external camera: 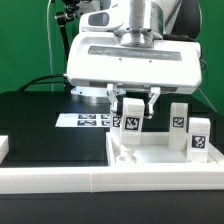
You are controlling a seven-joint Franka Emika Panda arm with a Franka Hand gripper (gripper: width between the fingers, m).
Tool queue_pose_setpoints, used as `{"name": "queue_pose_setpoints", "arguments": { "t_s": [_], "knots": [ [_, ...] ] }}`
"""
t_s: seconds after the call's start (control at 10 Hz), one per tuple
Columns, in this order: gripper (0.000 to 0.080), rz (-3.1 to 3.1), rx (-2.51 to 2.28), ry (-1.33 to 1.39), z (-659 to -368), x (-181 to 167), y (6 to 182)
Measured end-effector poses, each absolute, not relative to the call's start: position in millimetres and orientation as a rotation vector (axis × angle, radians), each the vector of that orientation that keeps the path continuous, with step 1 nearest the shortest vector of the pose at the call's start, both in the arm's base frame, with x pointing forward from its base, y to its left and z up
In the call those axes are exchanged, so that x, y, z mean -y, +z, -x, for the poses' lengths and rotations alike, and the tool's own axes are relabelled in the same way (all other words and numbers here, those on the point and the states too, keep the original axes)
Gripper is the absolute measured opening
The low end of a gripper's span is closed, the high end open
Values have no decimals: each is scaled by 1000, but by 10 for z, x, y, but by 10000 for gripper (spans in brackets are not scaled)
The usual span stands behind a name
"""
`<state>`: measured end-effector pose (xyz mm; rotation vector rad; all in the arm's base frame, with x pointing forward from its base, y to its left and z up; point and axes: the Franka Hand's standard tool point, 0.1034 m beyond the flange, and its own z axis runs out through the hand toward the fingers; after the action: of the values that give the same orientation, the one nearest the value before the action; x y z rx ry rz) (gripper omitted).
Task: Assemble square table
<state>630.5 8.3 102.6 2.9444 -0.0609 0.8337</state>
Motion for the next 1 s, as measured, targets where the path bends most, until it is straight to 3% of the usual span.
{"name": "queue_pose_setpoints", "arguments": {
  "t_s": [1.0],
  "knots": [
    [290,-2940,39,802,-6233,-89,812]
  ]
}}
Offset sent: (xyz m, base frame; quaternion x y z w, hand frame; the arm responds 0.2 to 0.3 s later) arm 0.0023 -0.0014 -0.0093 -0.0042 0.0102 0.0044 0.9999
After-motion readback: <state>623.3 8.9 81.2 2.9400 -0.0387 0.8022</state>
